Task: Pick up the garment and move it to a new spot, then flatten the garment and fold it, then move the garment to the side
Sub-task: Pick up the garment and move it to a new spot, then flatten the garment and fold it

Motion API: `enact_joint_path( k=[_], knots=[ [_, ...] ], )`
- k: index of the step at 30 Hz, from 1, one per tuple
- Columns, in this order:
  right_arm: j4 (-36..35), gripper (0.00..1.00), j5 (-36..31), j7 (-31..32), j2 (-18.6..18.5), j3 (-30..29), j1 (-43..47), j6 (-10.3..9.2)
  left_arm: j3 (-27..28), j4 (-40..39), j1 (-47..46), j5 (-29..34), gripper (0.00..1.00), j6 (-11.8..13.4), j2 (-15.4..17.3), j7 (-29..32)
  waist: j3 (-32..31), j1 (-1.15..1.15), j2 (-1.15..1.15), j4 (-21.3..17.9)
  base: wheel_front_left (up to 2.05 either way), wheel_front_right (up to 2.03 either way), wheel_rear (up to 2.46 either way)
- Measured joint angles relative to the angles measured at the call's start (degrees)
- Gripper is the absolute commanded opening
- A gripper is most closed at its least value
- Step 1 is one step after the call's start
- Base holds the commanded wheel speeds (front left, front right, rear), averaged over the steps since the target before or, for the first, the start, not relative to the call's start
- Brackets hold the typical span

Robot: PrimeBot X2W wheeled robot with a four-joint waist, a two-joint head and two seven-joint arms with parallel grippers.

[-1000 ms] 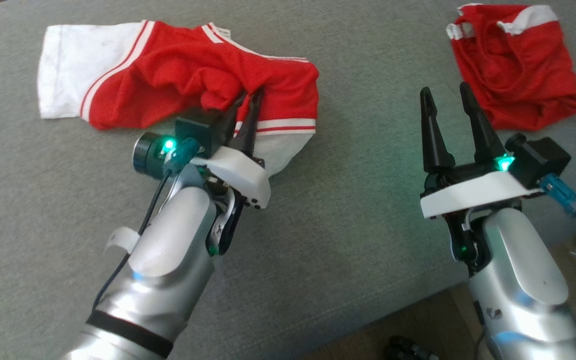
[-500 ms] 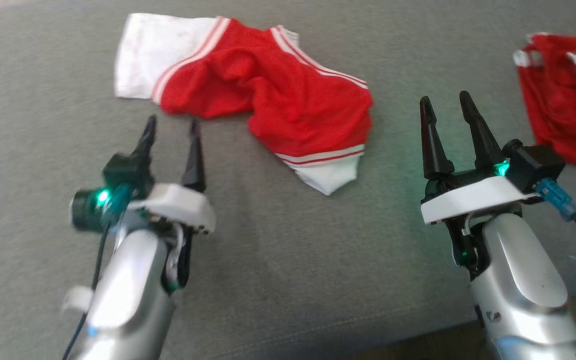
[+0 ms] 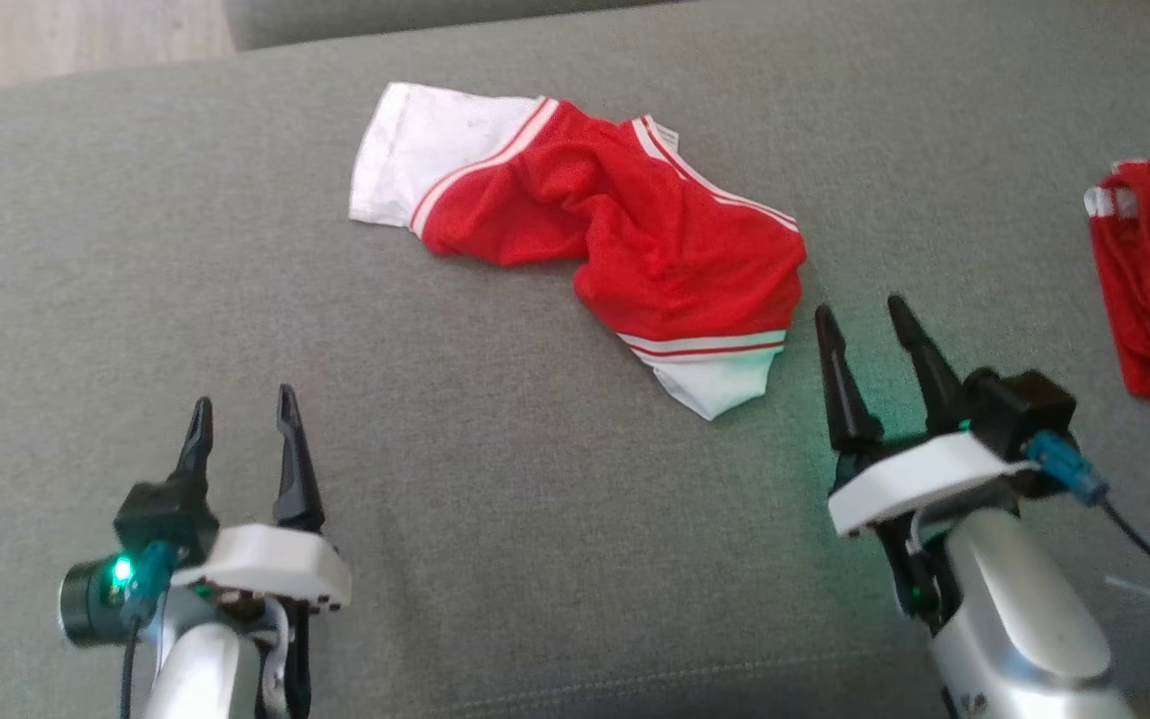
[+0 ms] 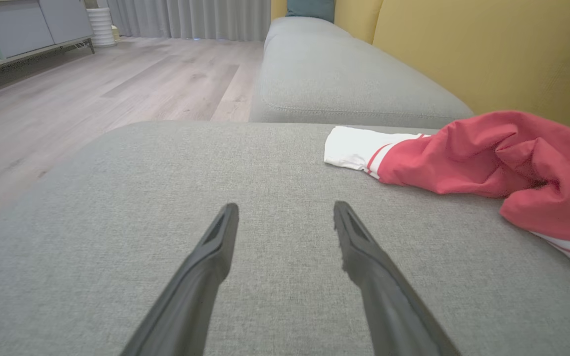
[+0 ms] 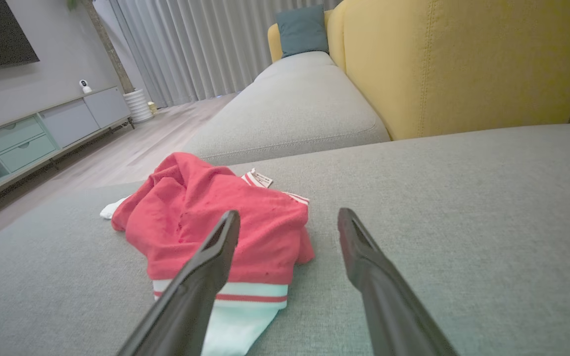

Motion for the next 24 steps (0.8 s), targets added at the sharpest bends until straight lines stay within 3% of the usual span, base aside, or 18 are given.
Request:
enact_joint_path(
  k=[10, 22, 23, 24],
  knots=[
    [5.9, 1.00, -1.3, 0.0, 0.0, 0.0, 3.0, -0.01, 0.9, -0.8, 3.4, 1.6, 1.00, -2.4, -0.5, 0.0, -1.7, 0.00, 0.00, 3.7, 0.00, 0.00, 0.00],
    [16.0, 1.00, -2.4, -0.1, 0.1, -2.0, 2.1, 0.00, -1.4, -1.9, 3.2, 0.6, 1.00, -2.4, -0.5, 0.0, -0.5, 0.00, 0.00, 11.6, 0.00, 0.00, 0.00],
    [16.4, 0.77, -2.4, -0.2, 0.1, -2.1, 1.4, 0.00, -1.4, -2.0, 3.2, 0.5, 1.00, -2.3, -0.5, 0.0, -0.4, 0.00, 0.00, 12.2, 0.00, 0.00, 0.00],
    [16.9, 0.43, -2.4, -0.2, 0.1, -2.1, 0.8, 0.00, -1.4, -2.1, 3.2, 0.4, 1.00, -2.3, -0.5, 0.0, -0.3, 0.00, 0.00, 12.6, 0.00, 0.00, 0.00]
  ],
)
